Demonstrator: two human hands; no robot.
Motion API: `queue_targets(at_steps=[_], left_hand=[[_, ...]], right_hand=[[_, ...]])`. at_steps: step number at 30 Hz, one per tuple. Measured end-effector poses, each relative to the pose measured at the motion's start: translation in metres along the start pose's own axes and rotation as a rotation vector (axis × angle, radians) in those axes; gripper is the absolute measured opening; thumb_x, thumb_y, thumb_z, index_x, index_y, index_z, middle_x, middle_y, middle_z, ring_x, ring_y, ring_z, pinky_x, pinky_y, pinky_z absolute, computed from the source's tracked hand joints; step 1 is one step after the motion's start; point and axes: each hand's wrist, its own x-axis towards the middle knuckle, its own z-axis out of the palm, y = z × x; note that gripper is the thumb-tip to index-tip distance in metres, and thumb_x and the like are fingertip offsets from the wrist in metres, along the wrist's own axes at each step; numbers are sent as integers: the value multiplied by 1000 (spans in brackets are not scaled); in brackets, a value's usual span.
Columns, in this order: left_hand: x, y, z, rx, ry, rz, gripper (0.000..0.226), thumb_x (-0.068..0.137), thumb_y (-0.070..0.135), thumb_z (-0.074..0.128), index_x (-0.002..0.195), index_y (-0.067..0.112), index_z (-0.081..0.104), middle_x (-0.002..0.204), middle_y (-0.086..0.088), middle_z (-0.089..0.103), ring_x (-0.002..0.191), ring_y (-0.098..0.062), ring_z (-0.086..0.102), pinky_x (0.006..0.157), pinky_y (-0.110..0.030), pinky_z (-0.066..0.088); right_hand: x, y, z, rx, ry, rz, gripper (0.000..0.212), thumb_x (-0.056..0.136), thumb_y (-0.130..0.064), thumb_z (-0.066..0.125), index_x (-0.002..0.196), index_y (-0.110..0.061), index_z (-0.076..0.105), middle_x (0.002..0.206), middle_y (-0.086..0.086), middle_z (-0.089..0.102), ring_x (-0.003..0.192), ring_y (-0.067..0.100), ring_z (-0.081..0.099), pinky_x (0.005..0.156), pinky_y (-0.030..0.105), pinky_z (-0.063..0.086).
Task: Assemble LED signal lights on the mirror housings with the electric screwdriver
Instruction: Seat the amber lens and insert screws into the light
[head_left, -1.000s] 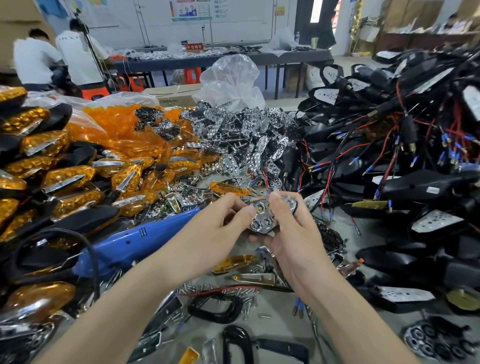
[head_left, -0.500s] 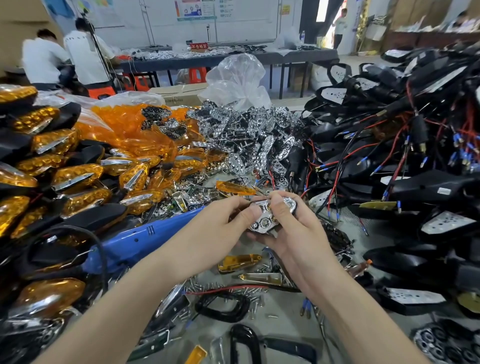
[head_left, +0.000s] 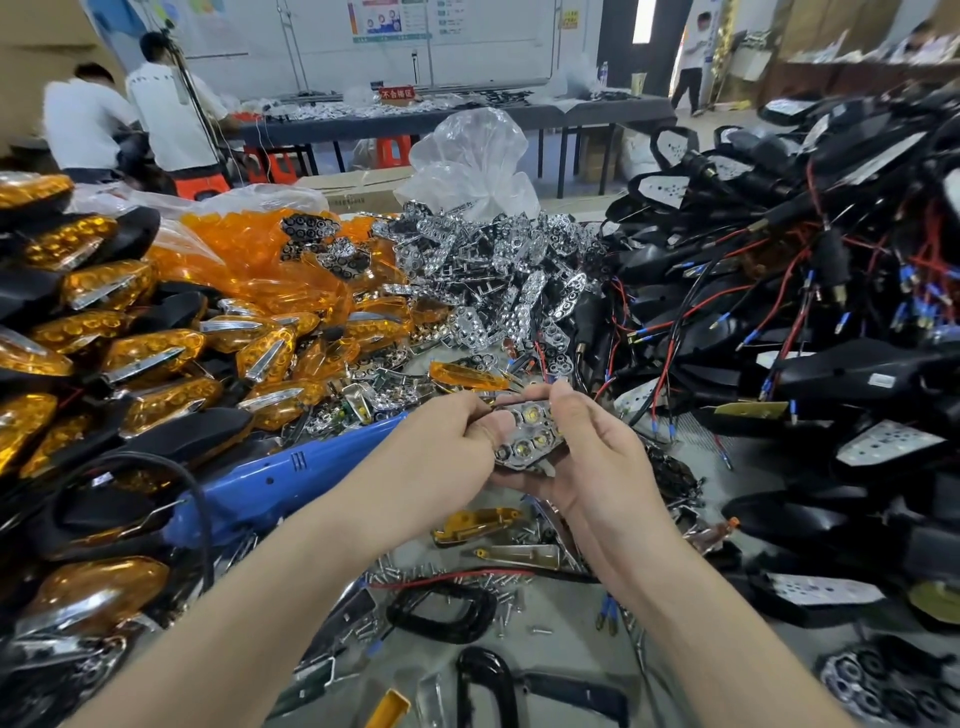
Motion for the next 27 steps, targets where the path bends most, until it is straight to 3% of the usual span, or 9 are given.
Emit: queue_targets(at_steps=[6, 10, 13, 16, 18, 20, 21, 23, 27], left_hand=[[0, -3, -1, 4, 21, 53, 23, 102, 41, 48, 84, 31, 57, 58, 9, 54, 52, -7, 51, 43, -18, 36], [-1, -3, -12, -9, -62, 119, 21, 101, 45, 47, 95, 31, 63, 59, 10, 60, 46, 2, 49, 44, -10, 36], [-9, -10, -23, 15, -145, 115, 20, 98, 51, 45, 113, 42, 56, 81, 31, 66, 67, 8, 63, 51, -8, 41], [-17, -22, -32, 33, -101, 103, 14, 100, 43, 49, 112, 45, 53, 92, 28, 68, 76, 4, 65, 56, -11, 44], [-21, -29, -35, 37, -44, 108, 13, 100, 34, 52, 110, 43, 55, 87, 27, 69, 69, 1, 63, 53, -12, 44], [-23, -35, -37, 54, 14, 116, 13, 100, 32, 52, 105, 42, 58, 84, 22, 69, 65, -13, 63, 51, -24, 49], [-23, -37, -36, 61, 35, 127, 12, 99, 34, 52, 103, 43, 59, 84, 19, 69, 67, -17, 64, 56, -31, 52], [-23, -42, -34, 99, 66, 174, 12, 97, 39, 54, 101, 50, 58, 83, 15, 65, 67, -16, 61, 58, -28, 48], [-20, -48, -32, 139, 122, 202, 11, 95, 43, 55, 98, 53, 58, 81, 17, 65, 73, -9, 61, 59, -26, 46]], right_hand=[[2, -1, 2, 26, 6, -4, 27, 92, -35, 58, 94, -15, 76, 126, 23, 67, 103, 30, 73, 68, 42, 63], [4, 0, -3, 60, 1, 23, 29, 94, -32, 58, 106, -7, 67, 124, 24, 67, 106, 36, 72, 72, 45, 63], [6, -5, -5, 44, 44, 12, 34, 88, -37, 60, 106, -9, 65, 109, 19, 74, 96, 32, 75, 71, 42, 63], [9, -13, -10, 80, 121, -6, 33, 85, -39, 60, 102, -11, 64, 104, 17, 71, 90, 32, 74, 70, 40, 63], [10, -17, -13, 80, 162, -3, 33, 85, -40, 59, 101, -12, 66, 114, 25, 67, 101, 43, 71, 68, 37, 63], [10, -17, -14, 64, 181, -1, 34, 84, -41, 60, 102, -13, 66, 119, 26, 67, 109, 50, 67, 68, 36, 63], [10, -16, -14, 66, 172, -4, 35, 83, -40, 61, 103, -12, 65, 112, 20, 71, 105, 47, 70, 68, 36, 63], [11, -15, -14, 76, 146, -6, 37, 82, -38, 65, 107, -10, 63, 96, 9, 74, 90, 33, 74, 69, 37, 64], [12, -11, -14, 61, 133, 4, 33, 90, -31, 64, 113, -8, 62, 89, 5, 76, 79, 22, 75, 71, 39, 64]])
